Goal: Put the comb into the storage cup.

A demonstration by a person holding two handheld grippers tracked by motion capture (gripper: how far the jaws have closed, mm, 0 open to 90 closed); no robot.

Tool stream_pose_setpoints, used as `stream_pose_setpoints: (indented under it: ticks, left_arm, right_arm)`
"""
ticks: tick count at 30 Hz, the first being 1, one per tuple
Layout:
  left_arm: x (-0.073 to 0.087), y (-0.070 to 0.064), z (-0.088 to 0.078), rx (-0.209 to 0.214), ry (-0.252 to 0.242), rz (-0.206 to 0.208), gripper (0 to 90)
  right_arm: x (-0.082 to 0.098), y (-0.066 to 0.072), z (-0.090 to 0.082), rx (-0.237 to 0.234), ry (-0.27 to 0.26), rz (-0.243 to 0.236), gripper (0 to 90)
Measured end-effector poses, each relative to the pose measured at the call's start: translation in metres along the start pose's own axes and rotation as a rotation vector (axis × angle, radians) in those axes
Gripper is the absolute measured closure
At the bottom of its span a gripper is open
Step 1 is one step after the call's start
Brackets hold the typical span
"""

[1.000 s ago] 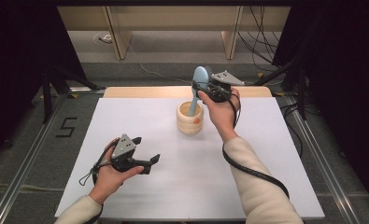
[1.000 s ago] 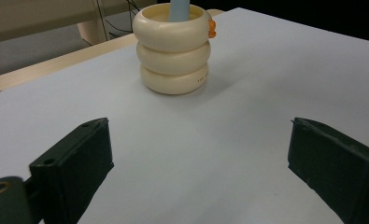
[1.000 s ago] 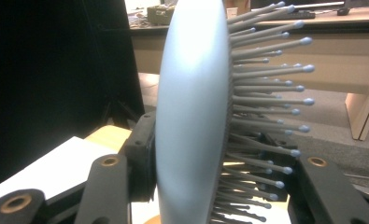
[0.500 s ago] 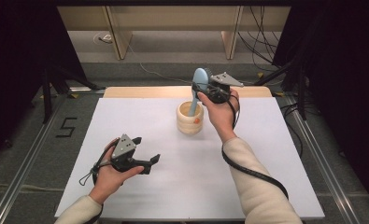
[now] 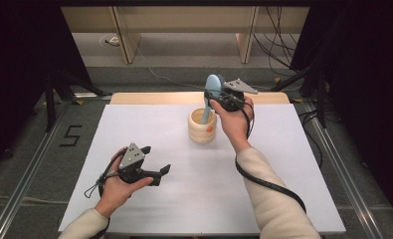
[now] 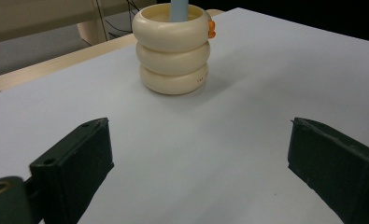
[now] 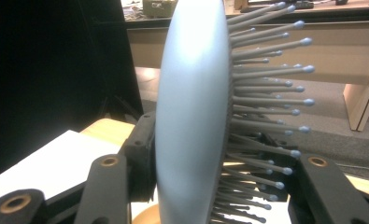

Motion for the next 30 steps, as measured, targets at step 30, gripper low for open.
stream_pose_setpoints:
  ticks: [30]
  left_arm:
    - [0.0,0.0,0.0,0.004,0.0,-0.001,6.0]
  right_arm:
    - [0.014,-0.004,0.007,0.006,0.019,0.033,50.2]
Point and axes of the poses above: each handheld gripper's, and its own axes: z roughly forward along the jaws, x roughly out of its underside, y roughly to its left, the point moved 3 cm from there along z, roughly forward along the jaws, and after that the axes turned 14 degrees about -x, right-handed, at the moved point
